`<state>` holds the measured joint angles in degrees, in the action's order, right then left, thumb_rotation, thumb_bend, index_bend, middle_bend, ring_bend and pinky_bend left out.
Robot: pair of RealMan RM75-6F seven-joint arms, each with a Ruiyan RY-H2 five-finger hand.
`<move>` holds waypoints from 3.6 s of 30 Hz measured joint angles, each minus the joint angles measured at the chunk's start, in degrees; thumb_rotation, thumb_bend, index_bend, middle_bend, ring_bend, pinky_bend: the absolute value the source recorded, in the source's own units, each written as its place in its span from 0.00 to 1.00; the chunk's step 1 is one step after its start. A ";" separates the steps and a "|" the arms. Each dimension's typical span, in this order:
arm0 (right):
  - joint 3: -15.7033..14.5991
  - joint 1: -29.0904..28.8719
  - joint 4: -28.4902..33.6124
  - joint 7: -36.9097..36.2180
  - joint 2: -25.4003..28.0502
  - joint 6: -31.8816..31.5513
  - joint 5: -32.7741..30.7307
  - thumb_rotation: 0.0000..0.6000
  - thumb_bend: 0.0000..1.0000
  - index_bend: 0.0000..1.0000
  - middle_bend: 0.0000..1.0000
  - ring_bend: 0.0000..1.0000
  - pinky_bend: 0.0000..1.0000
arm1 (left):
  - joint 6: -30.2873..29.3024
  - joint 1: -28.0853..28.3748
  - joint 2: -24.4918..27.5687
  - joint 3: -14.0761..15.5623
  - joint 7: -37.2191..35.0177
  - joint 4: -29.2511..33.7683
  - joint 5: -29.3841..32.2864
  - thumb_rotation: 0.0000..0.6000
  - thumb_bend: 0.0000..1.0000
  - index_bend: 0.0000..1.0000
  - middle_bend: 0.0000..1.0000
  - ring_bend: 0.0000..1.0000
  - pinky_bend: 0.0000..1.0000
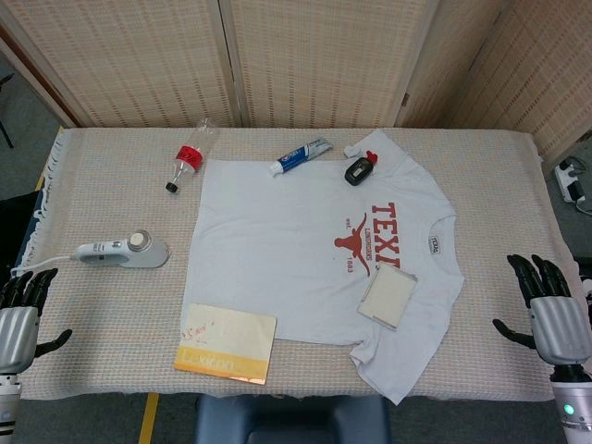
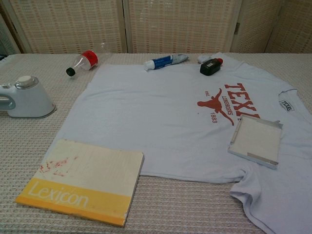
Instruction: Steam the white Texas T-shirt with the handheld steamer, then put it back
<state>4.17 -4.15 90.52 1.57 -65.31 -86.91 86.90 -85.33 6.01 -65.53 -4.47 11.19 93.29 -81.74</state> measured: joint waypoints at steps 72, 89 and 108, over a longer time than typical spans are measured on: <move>2.43 -1.98 8.96 2.73 8.92 1.07 -1.32 1.00 0.09 0.00 0.10 0.00 0.07 | 29.95 26.98 -28.82 -10.69 -0.69 -49.98 18.80 1.00 0.32 0.38 0.40 0.30 0.23; 0.59 -5.24 7.77 1.54 7.04 11.08 -3.45 1.00 0.09 0.00 0.12 0.04 0.12 | 33.51 30.11 -35.06 -10.71 -14.92 -61.50 15.67 1.00 0.26 0.79 0.94 0.81 0.64; -2.90 -20.29 5.17 -12.36 4.37 32.57 4.95 0.59 0.83 0.00 0.11 0.00 0.00 | 19.94 29.29 -28.58 -9.48 -31.38 -49.47 6.34 1.00 0.35 0.90 1.00 0.92 0.68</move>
<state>1.27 -24.44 95.68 -10.79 -60.93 -54.34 91.85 -65.38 35.30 -94.11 -13.96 -20.19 43.82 -75.40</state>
